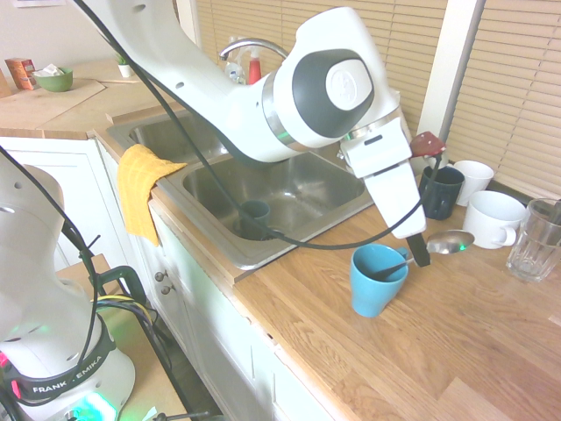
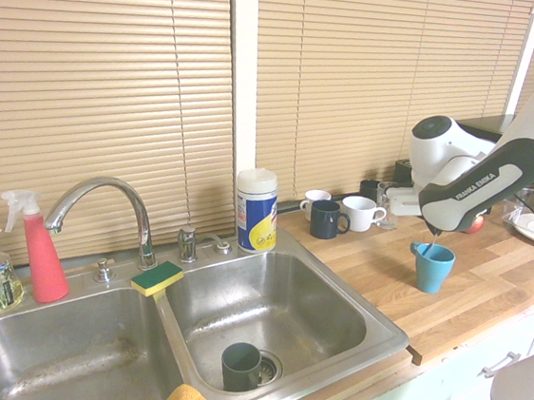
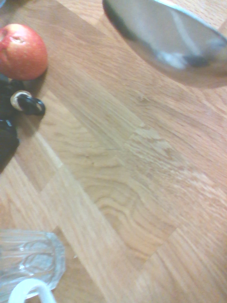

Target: Put the spoon into the sink

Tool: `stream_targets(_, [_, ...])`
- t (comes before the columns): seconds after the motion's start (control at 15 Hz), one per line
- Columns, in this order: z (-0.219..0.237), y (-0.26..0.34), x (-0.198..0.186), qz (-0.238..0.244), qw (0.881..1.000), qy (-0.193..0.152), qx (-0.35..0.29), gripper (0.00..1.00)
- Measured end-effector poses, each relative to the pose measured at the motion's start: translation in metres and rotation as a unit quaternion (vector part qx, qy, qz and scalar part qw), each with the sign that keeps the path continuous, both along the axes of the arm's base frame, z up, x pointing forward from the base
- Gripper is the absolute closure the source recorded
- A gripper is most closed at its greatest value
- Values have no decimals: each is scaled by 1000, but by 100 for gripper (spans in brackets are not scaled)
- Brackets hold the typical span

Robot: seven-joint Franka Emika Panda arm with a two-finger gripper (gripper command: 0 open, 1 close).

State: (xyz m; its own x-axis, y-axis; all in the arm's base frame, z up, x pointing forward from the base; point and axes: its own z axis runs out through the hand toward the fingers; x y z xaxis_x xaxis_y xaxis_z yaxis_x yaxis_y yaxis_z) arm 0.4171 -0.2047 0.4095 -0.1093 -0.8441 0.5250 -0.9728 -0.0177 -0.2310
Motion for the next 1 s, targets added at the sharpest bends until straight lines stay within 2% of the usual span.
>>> stream_targets(0.4, [61,6,-21,-14,999,-29,-32,100])
stream_targets(0.6, [96,27,-27,-6,998,-36,-57,100])
stream_targets(0.8, [146,81,-9,27,994,-32,-97,100])
stream_targets(1.0, [177,192,33,97,985,-5,-145,100])
